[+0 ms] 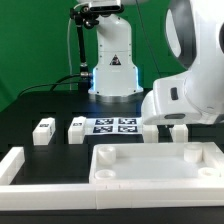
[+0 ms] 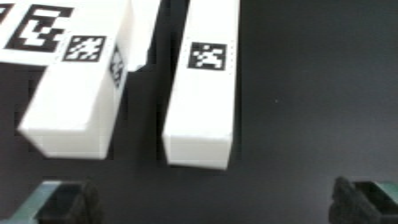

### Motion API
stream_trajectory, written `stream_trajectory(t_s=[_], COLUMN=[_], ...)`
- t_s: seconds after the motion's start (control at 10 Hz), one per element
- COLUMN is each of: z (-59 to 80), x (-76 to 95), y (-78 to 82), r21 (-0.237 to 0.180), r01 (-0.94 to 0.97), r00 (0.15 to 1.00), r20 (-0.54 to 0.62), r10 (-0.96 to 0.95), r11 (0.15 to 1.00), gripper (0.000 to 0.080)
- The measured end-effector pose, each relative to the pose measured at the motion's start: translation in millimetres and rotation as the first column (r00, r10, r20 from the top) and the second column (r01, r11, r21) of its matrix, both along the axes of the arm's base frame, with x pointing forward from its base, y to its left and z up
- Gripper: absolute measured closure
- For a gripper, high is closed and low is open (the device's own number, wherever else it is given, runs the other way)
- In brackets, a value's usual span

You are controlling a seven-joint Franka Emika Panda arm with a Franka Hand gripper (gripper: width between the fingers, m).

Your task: Assemble desk

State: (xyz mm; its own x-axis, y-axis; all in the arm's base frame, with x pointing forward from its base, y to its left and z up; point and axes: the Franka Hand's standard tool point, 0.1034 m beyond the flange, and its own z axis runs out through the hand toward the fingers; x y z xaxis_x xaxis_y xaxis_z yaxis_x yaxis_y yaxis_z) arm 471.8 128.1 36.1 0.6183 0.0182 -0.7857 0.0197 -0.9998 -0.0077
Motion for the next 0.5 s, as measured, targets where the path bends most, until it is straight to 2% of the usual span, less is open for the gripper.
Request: stream_trajectory(t_s=[0.1, 0.5], z=[-4.0, -4.7], x=[-2.0, -2.3], y=[0.6, -0.4], r21=[0.003, 0.003], r01=[-0.002, 0.0], r00=[1.0, 1.0], r20=[0.009, 0.007], r10=[0.002, 0.0], r11=[1.0, 1.0], gripper=[0.0151, 0.0151])
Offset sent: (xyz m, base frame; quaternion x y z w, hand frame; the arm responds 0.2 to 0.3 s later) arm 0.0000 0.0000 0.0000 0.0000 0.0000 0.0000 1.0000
